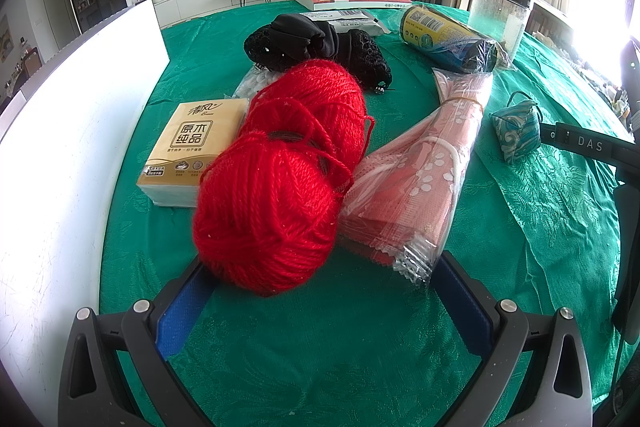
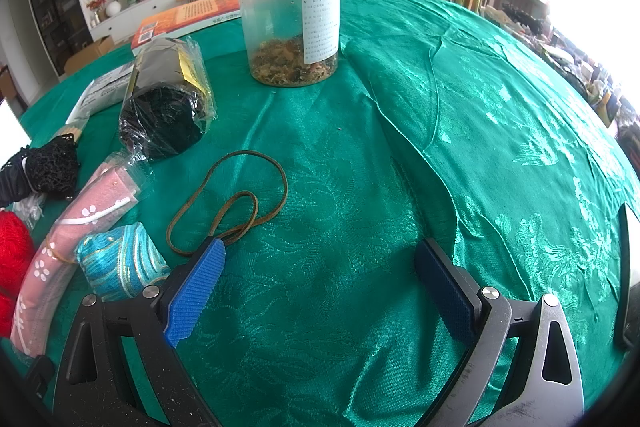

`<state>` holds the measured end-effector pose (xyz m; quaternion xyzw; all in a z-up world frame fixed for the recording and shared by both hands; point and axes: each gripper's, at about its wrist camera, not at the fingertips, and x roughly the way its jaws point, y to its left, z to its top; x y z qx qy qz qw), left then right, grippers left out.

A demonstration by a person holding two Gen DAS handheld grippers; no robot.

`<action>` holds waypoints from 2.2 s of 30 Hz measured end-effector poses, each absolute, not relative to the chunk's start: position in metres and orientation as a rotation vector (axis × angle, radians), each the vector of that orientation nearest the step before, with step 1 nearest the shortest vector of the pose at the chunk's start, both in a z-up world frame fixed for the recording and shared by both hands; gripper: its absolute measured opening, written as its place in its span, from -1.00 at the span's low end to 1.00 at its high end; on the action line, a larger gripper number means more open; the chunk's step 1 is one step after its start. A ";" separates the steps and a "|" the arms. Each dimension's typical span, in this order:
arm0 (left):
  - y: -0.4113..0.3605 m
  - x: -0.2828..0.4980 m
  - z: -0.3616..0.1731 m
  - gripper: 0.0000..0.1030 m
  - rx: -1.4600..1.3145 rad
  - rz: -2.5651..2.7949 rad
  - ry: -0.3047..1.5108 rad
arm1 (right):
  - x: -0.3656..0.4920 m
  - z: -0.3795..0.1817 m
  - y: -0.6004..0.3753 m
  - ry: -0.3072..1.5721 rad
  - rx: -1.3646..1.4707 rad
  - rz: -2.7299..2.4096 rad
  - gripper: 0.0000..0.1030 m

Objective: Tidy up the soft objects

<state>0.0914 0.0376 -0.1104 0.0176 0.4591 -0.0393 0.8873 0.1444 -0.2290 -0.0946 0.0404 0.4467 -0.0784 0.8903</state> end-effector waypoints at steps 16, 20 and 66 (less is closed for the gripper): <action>0.038 0.092 -0.111 1.00 0.036 -0.082 0.955 | 0.144 -0.095 -0.229 0.927 0.084 -0.164 0.89; 0.038 0.088 -0.109 1.00 0.050 -0.113 0.974 | 0.144 -0.094 -0.229 0.927 0.084 -0.164 0.89; 0.052 0.096 -0.072 0.56 0.037 -0.090 1.004 | 0.128 -0.067 -0.238 0.963 0.194 0.104 0.85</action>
